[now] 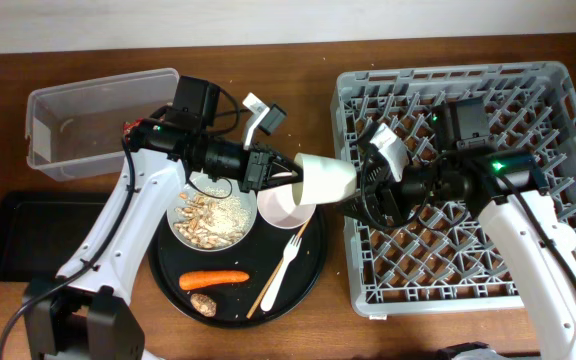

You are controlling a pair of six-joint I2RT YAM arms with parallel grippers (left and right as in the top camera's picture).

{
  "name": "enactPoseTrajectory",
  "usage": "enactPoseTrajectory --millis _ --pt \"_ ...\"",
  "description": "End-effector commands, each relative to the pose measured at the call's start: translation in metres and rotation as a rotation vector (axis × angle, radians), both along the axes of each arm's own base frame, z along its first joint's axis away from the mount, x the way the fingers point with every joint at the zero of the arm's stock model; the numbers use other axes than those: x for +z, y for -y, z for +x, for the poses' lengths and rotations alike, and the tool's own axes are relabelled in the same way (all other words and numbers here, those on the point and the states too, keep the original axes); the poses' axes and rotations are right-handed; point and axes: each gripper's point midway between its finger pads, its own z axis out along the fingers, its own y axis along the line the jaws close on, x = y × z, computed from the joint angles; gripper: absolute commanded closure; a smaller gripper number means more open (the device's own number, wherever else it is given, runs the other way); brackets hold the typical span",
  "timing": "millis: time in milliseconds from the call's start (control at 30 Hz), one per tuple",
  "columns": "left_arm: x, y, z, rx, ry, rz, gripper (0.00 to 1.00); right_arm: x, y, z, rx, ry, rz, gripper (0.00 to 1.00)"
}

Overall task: Sort waste into correct bins and load items into the dishwasher rack
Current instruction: 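Lift the white cup and hand it to the right gripper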

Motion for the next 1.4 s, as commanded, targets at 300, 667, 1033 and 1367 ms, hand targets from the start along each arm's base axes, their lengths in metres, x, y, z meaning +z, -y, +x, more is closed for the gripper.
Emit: enactPoseTrajectory --millis 300,667,1033,1367 --pt "0.011 0.000 -0.003 -0.006 0.034 -0.012 0.99 0.036 -0.014 0.017 0.095 0.236 0.128 0.27" --pt "0.031 0.007 0.006 0.042 -0.140 -0.076 0.99 0.068 -0.027 -0.001 0.243 0.330 0.314 0.25" --pt "0.031 0.007 0.013 0.070 -0.144 -0.065 0.97 0.079 -0.030 -0.001 0.277 0.380 0.361 0.31" --pt "0.027 0.006 0.013 0.081 -0.161 -0.047 0.97 0.090 -0.031 0.009 0.280 0.462 0.368 0.29"
